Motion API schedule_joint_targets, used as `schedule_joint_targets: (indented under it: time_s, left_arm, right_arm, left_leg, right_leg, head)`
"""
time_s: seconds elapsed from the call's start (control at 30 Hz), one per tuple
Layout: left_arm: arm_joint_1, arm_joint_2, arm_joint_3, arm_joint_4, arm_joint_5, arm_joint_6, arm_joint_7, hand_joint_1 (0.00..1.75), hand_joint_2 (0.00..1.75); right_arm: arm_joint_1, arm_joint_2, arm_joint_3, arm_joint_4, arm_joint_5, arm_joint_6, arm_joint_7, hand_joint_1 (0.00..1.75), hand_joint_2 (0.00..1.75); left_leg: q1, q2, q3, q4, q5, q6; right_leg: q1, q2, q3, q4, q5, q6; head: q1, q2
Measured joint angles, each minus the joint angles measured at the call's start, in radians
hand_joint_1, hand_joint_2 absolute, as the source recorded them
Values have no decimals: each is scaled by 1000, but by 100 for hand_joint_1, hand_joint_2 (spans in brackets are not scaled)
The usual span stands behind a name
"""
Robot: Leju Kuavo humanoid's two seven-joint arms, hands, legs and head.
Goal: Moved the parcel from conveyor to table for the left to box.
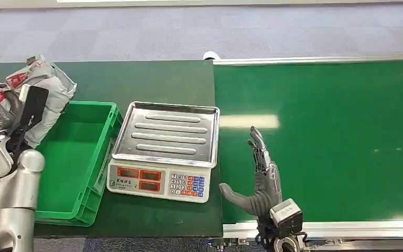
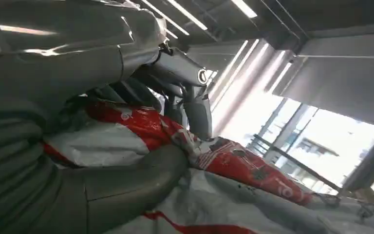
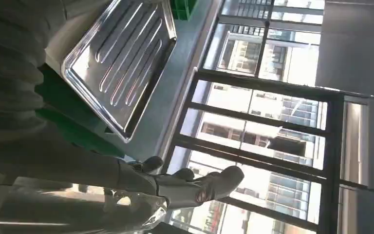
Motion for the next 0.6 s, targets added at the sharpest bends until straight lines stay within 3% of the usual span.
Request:
schedule_joint_targets:
  time_s: [0.27, 0.4, 0.6]
  left_arm:
    - [104, -26, 42, -116, 413, -233, -199, 0, 175]
    - [240, -69, 11, -296, 774, -400, -314, 0, 175]
    - [510, -151, -73, -569, 995, -505, -409, 0, 175]
  right_arm:
    - [6, 2, -2, 24, -20, -17, 10, 0, 175]
    - [12, 2, -11, 37, -45, 3, 10, 0, 175]
    - [22, 5, -20, 73, -73, 73, 20, 0, 175]
  left_leg:
    - [0, -1, 0, 0, 0, 0]
    - [0, 0, 0, 0, -1, 0]
    - [-1, 1, 0, 0, -4, 0]
  right_leg:
    - [0, 0, -1, -1, 0, 0]
    - [0, 0, -1, -1, 0, 0]
    - [0, 1, -2, -1, -2, 0]
  head:
    - [0, 0]
    - [0, 0]
    - [0, 0]
